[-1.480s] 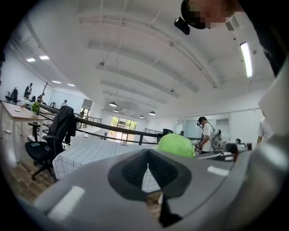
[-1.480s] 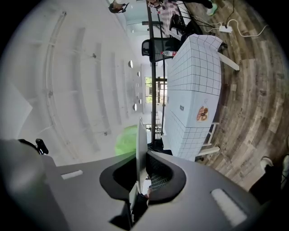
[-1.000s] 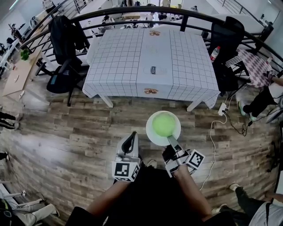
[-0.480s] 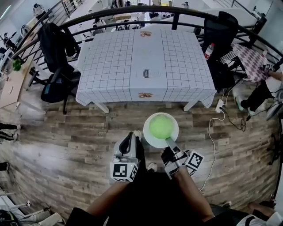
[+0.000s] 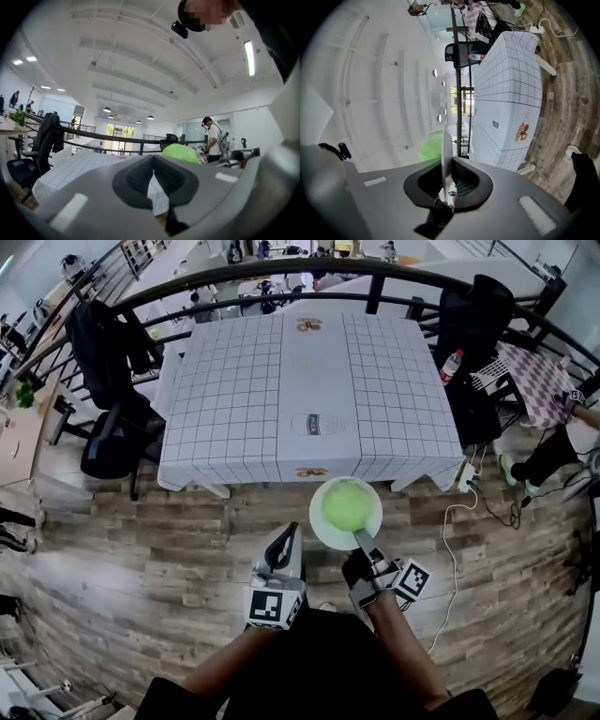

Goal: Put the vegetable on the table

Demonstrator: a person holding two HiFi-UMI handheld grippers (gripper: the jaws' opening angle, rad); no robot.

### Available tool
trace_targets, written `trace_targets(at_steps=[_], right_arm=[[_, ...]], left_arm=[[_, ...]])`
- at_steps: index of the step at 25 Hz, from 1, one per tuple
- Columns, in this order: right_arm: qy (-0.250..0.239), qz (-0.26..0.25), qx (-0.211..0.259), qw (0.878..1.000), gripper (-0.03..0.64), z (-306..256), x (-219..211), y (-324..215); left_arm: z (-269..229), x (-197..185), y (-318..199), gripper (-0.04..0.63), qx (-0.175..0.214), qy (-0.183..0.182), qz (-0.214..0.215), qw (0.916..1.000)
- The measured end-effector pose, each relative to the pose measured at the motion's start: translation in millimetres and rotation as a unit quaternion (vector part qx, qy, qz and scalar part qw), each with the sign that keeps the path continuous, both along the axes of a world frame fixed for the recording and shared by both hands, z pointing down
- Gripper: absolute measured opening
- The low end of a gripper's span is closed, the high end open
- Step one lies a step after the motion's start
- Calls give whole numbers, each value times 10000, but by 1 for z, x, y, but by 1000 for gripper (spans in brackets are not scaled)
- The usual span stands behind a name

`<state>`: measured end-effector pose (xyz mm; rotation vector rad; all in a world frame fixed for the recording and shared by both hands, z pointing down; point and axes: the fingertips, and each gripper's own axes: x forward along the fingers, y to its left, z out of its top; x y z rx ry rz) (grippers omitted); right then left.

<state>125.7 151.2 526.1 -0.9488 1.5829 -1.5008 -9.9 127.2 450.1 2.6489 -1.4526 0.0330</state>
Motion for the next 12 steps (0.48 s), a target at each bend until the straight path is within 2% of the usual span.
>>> trace_targets(at_steps=[6,12], right_arm=[[104,128,118,9998,22,-14,-5,-42],[119,235,13,9997,21,-18,-10,-98]], left_arm=[[-16,-6,-40,6,175,21,14,9998],[-18,-21,-95,6,95,-2,-44,9999]])
